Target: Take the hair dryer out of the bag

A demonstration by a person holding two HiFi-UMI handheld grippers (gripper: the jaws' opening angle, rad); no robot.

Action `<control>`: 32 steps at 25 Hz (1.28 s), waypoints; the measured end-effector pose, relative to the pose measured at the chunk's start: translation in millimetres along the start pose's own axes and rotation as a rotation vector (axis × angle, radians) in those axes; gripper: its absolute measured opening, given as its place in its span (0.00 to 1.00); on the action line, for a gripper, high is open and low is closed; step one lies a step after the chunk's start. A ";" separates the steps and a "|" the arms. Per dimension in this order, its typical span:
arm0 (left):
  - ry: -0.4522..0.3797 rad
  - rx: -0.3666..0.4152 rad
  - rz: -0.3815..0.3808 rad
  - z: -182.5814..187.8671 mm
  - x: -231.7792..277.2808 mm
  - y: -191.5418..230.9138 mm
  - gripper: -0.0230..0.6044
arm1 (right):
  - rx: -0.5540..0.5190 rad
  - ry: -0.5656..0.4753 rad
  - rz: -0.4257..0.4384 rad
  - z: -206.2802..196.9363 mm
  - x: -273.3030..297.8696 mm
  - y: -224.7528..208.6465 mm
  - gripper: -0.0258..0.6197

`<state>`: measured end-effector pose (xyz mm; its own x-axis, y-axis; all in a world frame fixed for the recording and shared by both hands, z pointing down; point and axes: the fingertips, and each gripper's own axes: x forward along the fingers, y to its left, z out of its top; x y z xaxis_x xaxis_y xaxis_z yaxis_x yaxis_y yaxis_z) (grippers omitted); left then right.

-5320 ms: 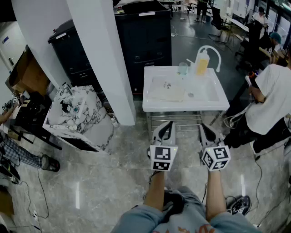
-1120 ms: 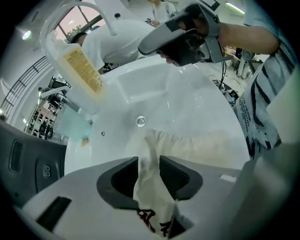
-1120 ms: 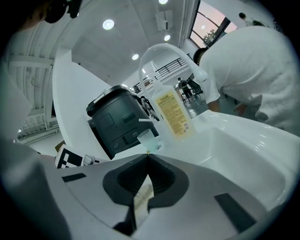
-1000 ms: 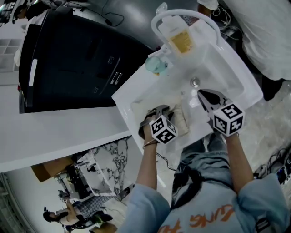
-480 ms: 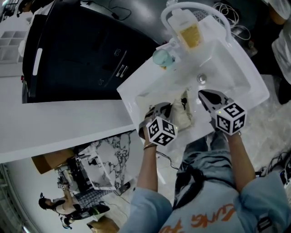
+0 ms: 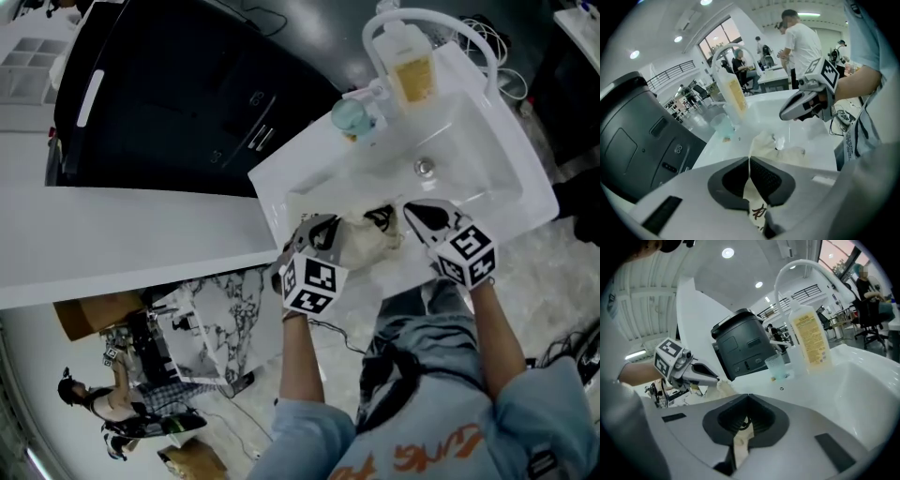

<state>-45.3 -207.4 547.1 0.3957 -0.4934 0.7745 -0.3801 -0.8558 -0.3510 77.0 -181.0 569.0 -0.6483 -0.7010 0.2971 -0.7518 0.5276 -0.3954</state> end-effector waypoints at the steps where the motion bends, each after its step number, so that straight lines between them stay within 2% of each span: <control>1: -0.008 -0.018 0.002 -1.0 -1.6 0.8 0.05 | -0.037 0.029 0.025 -4.0 3.9 7.0 0.04; 5: -0.014 -0.022 0.003 -0.8 -3.0 -3.3 0.05 | -0.195 0.171 0.111 -24.8 21.3 34.3 0.04; 9: -0.015 -0.012 -0.008 -0.9 -5.2 -9.4 0.05 | -0.352 0.231 0.093 -35.7 38.7 37.0 0.04; 12: -0.021 -0.026 -0.010 -2.4 -7.7 -11.2 0.05 | -0.425 0.249 0.084 -42.8 52.9 33.1 0.04; 20: -0.011 -0.022 -0.027 -6.6 -9.5 -13.3 0.05 | -0.672 0.359 0.141 -54.9 83.9 37.8 0.26; 27: -0.015 -0.053 -0.028 -19.9 -15.4 -11.0 0.05 | -0.788 0.411 0.242 -62.3 110.6 63.7 0.33; 32: -0.010 -0.050 -0.038 -22.9 -13.5 -11.8 0.05 | -0.809 0.521 0.308 -73.5 124.6 68.9 0.36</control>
<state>-65.2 -187.0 552.9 0.4192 -0.4624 0.7813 -0.4055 -0.8653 -0.2946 -64.5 -196.7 642.6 -0.6543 -0.2841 0.7008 -0.2729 0.9530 0.1316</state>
